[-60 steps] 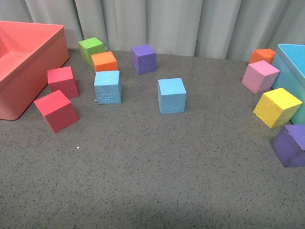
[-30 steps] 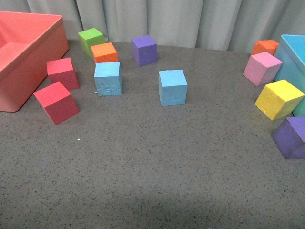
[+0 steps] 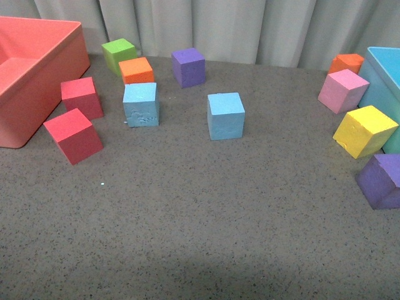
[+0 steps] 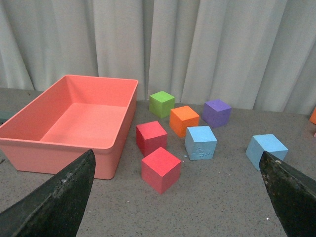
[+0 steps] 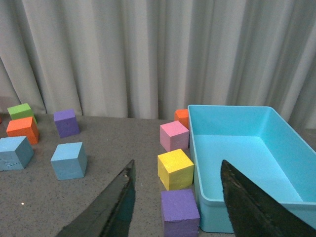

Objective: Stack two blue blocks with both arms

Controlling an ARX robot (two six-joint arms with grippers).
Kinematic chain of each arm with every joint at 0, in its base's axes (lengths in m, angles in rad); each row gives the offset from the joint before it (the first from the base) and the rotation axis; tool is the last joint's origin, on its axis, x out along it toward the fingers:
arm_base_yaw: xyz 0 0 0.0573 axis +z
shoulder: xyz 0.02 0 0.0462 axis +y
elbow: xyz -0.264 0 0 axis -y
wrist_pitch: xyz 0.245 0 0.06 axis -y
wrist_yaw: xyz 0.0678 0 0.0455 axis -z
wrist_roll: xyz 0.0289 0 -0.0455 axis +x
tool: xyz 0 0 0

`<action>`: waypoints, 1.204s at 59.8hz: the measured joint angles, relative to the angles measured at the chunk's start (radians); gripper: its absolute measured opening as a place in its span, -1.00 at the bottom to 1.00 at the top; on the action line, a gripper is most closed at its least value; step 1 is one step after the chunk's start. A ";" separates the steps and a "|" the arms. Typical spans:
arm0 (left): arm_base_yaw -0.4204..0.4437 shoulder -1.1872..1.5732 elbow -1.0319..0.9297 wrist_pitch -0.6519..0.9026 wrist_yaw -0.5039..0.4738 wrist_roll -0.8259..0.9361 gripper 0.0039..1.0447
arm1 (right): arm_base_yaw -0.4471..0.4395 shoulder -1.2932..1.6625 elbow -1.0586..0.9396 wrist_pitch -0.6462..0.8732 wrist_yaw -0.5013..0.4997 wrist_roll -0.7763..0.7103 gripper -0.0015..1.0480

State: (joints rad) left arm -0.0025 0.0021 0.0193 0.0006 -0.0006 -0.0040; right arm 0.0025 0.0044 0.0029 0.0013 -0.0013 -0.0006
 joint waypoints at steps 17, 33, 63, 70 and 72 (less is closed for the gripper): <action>-0.046 0.420 0.126 0.061 -0.124 -0.056 0.88 | 0.000 0.000 0.000 0.000 0.000 0.001 0.84; -0.143 1.191 0.505 0.266 -0.044 -0.110 0.88 | 0.000 0.000 0.000 0.000 0.000 0.000 0.81; -0.246 2.054 1.296 -0.098 -0.053 -0.059 0.88 | 0.000 0.000 0.000 0.000 0.000 0.000 0.81; -0.254 2.163 1.459 -0.192 -0.073 -0.055 0.88 | 0.000 0.000 0.000 0.000 0.000 0.000 0.81; -0.255 2.187 1.492 -0.208 -0.079 -0.055 0.88 | 0.000 0.000 0.000 0.000 0.000 0.000 0.81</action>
State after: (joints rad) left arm -0.2573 2.1895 1.5116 -0.2077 -0.0799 -0.0593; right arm 0.0025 0.0040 0.0029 0.0013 -0.0013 -0.0002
